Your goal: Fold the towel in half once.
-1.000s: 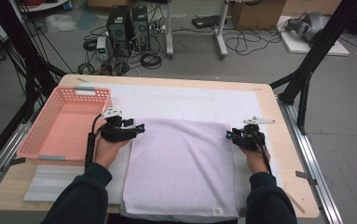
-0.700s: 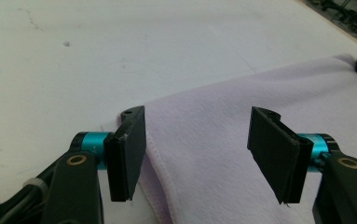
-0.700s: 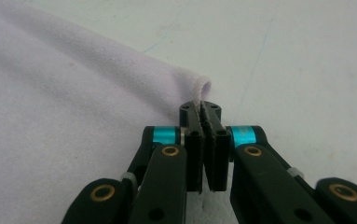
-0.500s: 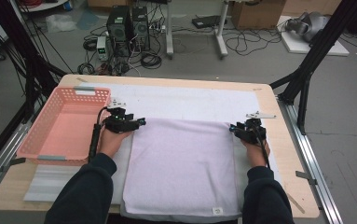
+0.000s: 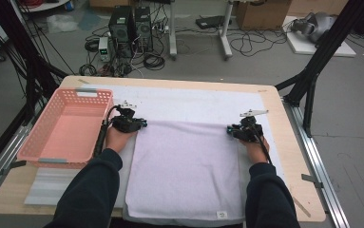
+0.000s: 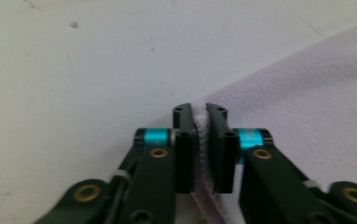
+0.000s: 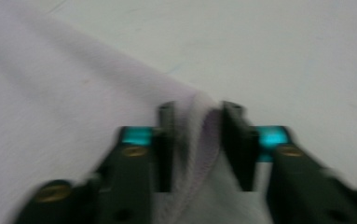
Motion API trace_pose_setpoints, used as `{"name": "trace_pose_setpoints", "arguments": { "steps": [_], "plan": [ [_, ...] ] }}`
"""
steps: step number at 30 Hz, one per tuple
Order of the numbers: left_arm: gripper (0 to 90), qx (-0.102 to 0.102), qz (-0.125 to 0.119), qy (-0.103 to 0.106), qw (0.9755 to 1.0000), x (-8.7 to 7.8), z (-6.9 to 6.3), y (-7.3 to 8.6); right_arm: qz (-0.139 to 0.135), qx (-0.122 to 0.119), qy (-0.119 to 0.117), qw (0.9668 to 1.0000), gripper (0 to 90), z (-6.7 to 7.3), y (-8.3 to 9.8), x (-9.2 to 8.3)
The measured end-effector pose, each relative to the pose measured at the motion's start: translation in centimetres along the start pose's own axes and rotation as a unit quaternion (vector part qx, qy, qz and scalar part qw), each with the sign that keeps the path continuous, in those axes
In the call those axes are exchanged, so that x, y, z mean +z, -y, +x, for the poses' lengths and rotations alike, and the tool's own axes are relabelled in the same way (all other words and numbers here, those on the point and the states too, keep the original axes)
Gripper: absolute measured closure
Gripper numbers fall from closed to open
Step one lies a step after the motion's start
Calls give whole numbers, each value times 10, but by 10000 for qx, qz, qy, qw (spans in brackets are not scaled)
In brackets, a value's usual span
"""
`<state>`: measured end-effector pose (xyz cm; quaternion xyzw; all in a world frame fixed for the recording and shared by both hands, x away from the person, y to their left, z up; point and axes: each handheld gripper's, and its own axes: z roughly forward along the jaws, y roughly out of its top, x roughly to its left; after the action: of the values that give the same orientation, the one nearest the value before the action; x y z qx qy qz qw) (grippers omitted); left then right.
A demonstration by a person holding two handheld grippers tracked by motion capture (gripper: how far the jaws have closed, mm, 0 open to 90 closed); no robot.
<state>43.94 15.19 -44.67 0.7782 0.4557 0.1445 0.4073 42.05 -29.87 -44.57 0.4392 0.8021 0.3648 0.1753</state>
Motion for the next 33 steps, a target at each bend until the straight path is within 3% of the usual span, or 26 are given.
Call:
{"name": "trace_pose_setpoints", "arguments": {
  "steps": [1,2,4,6,8,10,12,18,20,22,23,25,26,27,29,30,33],
  "plan": [
    [844,21,-8,-55,10000,0,-1,-1,55,-237,82,9997,850,4,-2,1],
    [849,47,-41,-134,9999,1,-1,-1,134,-303,128,9994,859,5,-4,1],
    [854,-101,-225,-262,9994,2,1,-2,125,-351,230,9990,865,3,-7,2],
    [855,-298,-408,-322,9982,2,6,-3,-65,-212,305,9993,866,-3,-9,3],
    [855,-335,-321,-328,9984,6,10,-10,-238,-230,444,9985,867,-5,-13,6],
    [854,-280,-541,-426,9972,6,12,-20,-318,-318,644,9969,866,-6,-19,11],
    [854,-298,-547,-429,9971,7,17,-32,-403,-245,770,9959,866,-8,-25,15],
    [854,-239,-901,-562,9941,9,29,-63,-591,-308,1000,9928,866,-15,-54,18],
    [854,-280,-988,-553,9932,8,31,-70,-629,-264,1086,9917,865,-17,-63,18],
    [854,-178,-1146,-590,9915,7,31,-75,-814,-250,1172,9894,865,-18,-68,18],
    [854,-146,-1218,-589,9907,7,31,-77,-768,-176,1154,9902,865,-20,-71,19],
    [851,-121,-1209,-596,9908,8,30,-78,-768,-254,1277,9885,864,-18,-75,21],
    [837,-205,-1228,-556,9907,9,29,-77,-747,-165,1261,9891,859,-18,-77,22],
    [760,-364,-1206,-472,9909,11,29,-77,-737,-89,1232,9896,840,-17,-77,24],
    [506,-545,-1126,-369,9915,11,26,-76,-764,62,1275,9889,701,-16,-77,26],
    [473,-486,-1070,-329,9925,11,24,-76,-807,208,1268,9884,625,-16,-76,27],
    [397,-363,-999,-237,9941,5,17,-76,-863,336,1174,9888,563,-14,-74,22]
  ]
}}
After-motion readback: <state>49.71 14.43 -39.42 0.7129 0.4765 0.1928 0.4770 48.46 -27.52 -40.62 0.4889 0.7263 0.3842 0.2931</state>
